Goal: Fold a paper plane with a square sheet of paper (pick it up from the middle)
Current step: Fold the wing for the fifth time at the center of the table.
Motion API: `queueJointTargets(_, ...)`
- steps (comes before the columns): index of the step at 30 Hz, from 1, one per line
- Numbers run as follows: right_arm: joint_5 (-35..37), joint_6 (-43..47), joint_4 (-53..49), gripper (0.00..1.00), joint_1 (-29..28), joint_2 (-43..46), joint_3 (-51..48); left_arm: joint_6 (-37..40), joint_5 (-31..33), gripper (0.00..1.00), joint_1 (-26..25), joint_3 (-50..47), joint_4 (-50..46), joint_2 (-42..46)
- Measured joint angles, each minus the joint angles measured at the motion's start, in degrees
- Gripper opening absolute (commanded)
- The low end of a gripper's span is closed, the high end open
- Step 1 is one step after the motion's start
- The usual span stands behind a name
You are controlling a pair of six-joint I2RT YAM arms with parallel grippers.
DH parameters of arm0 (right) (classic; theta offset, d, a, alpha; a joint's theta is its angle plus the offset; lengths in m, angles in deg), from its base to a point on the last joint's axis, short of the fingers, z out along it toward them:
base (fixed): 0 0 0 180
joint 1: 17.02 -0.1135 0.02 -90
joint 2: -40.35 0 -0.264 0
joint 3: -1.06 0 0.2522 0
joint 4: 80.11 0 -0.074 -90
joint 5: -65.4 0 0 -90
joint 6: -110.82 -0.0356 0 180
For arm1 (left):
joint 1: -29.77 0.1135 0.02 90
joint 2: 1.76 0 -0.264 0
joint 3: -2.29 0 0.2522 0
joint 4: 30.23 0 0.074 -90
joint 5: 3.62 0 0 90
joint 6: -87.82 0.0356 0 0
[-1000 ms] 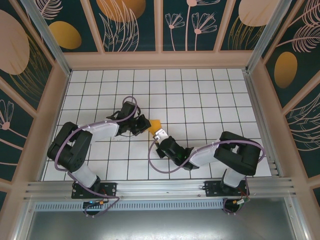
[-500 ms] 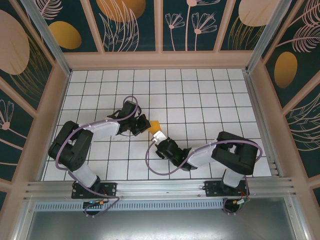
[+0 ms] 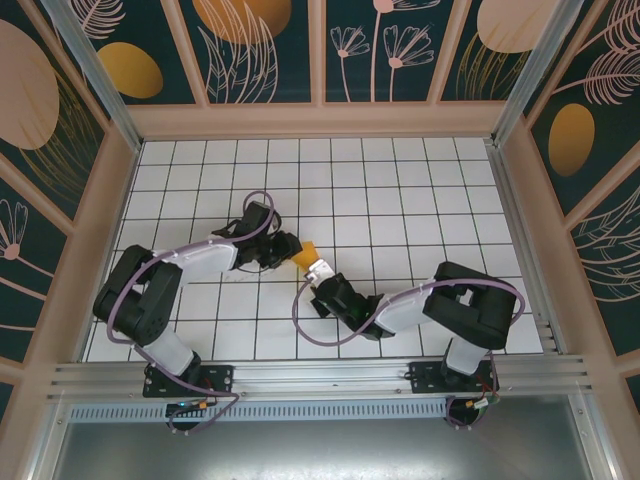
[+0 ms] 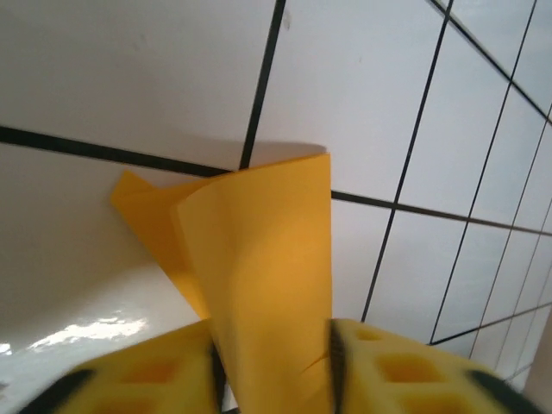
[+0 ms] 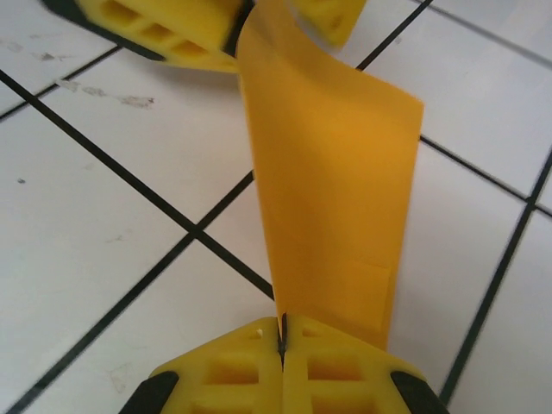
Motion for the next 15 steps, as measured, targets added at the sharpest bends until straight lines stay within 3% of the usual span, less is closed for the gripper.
queueJointTargets(3,-5.0,-4.5,1.5,0.0,2.0,0.0,-0.1,0.7,4.1,0.61,0.2,0.0,-1.9,4.5)
queueJointTargets(5,-8.5,-7.8,3.0,0.0,3.5,0.0,-0.3,0.9,7.0,0.62,0.3,-0.2,-2.6,7.9)
queueJointTargets(10,-16.3,-15.8,7.6,0.0,7.0,0.1,-2.4,1.0,12.7,0.6,0.3,-2.3,-3.0,15.3)
queueJointTargets(15,-23.4,-22.8,10.3,0.0,9.9,0.1,-3.3,1.7,11.7,0.51,0.3,-6.5,-0.2,17.0)
